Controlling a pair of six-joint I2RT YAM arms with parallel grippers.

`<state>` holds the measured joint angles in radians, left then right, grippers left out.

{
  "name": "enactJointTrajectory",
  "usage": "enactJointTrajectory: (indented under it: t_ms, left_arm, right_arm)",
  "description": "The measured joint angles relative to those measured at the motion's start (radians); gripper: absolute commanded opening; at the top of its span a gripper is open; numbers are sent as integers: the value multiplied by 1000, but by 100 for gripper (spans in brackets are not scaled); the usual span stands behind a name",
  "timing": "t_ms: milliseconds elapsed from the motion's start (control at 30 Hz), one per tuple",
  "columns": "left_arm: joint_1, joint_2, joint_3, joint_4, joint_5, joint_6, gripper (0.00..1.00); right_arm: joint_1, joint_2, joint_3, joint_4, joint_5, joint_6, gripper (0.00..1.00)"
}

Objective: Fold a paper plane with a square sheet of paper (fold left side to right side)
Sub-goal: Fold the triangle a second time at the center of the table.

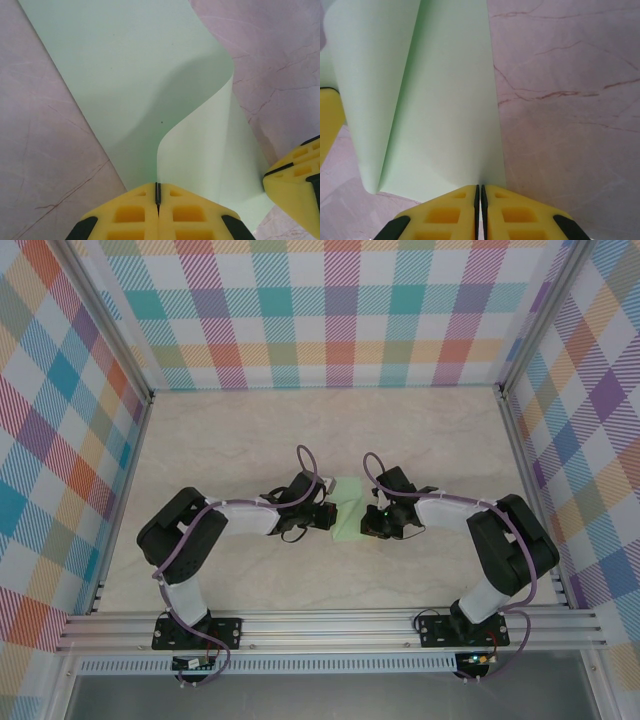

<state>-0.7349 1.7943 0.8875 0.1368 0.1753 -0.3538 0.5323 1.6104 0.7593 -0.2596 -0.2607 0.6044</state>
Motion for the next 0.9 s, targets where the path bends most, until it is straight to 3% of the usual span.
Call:
enactJointTrajectory:
  t_ms: [900]
  left_arm:
    - [1, 20, 13, 5, 14, 3, 3]
  right_arm:
    - [2, 0, 0, 0, 4, 0, 13]
